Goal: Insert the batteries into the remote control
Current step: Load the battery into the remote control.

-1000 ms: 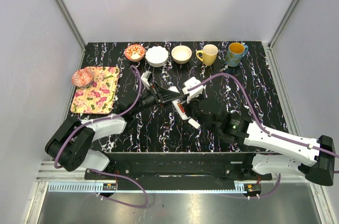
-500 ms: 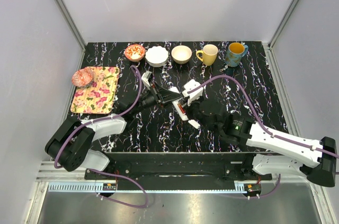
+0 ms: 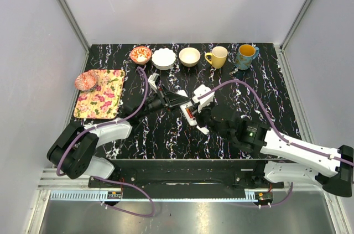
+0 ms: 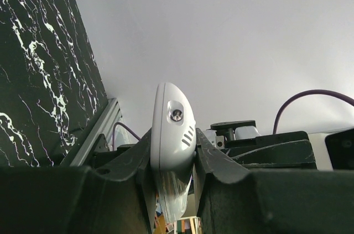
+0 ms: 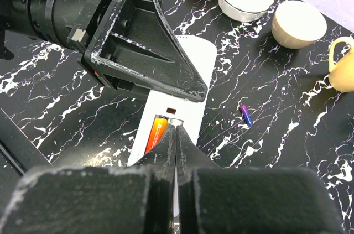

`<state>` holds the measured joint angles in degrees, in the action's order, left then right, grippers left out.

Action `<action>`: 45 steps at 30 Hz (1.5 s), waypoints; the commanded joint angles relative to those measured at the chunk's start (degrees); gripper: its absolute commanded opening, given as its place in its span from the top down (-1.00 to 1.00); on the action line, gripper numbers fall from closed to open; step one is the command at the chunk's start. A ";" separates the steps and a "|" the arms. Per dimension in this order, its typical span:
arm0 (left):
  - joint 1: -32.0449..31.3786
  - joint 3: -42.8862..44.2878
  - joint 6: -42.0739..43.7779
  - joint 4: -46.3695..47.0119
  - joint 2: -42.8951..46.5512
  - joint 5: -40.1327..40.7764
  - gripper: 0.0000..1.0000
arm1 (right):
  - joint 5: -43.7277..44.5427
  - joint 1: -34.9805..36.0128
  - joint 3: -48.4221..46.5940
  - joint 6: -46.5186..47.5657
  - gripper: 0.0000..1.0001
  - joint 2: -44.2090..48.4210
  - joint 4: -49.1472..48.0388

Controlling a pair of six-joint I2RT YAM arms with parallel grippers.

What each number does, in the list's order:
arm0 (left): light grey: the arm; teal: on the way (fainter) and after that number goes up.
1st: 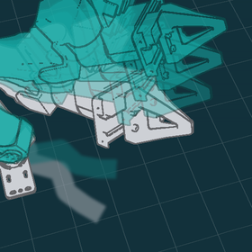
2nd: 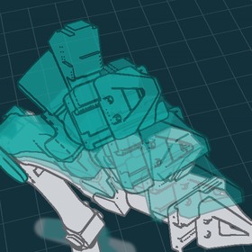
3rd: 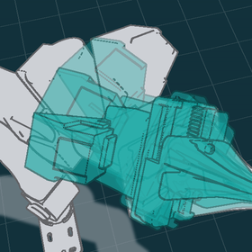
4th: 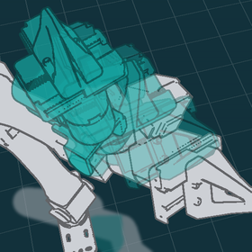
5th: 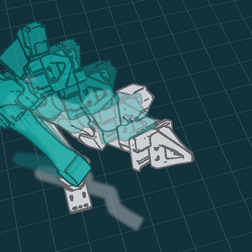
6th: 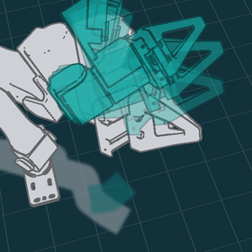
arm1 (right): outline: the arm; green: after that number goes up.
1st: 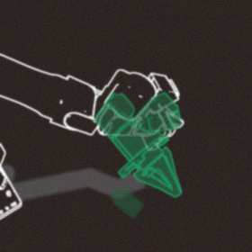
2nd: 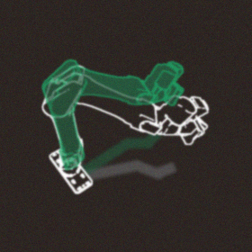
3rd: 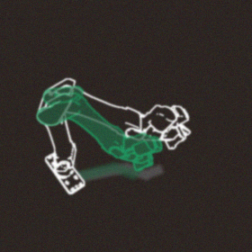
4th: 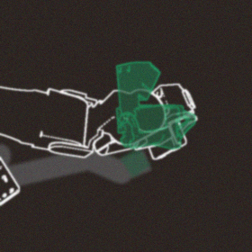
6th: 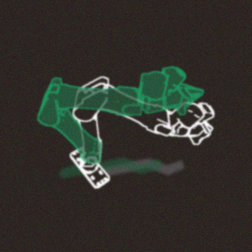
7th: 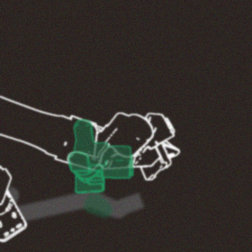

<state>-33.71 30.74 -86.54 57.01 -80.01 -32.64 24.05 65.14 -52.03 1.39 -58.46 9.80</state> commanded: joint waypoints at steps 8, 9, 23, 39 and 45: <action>0.76 1.87 1.29 3.46 2.05 0.83 1.00 | 2.39 0.33 -2.10 -4.11 0.81 0.97 3.03; 0.67 1.78 1.81 3.11 1.96 0.83 1.00 | 3.53 0.33 -2.81 -4.55 0.74 1.24 3.12; 0.76 -1.12 2.52 6.53 1.52 -0.66 1.00 | 1.28 -4.83 -8.70 -19.90 -0.24 4.76 10.93; 1.55 -1.91 2.78 12.33 3.01 -5.06 1.00 | -47.16 -23.65 -0.27 -35.84 -0.65 -1.04 1.19; 1.55 -1.48 3.13 12.24 4.16 -5.59 1.00 | -49.89 -24.45 0.96 -36.81 -0.44 -2.71 -0.75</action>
<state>-32.49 28.64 -84.12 63.70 -78.56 -36.75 -20.27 41.54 -51.62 -33.47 -60.90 13.91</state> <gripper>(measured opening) 0.294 0.759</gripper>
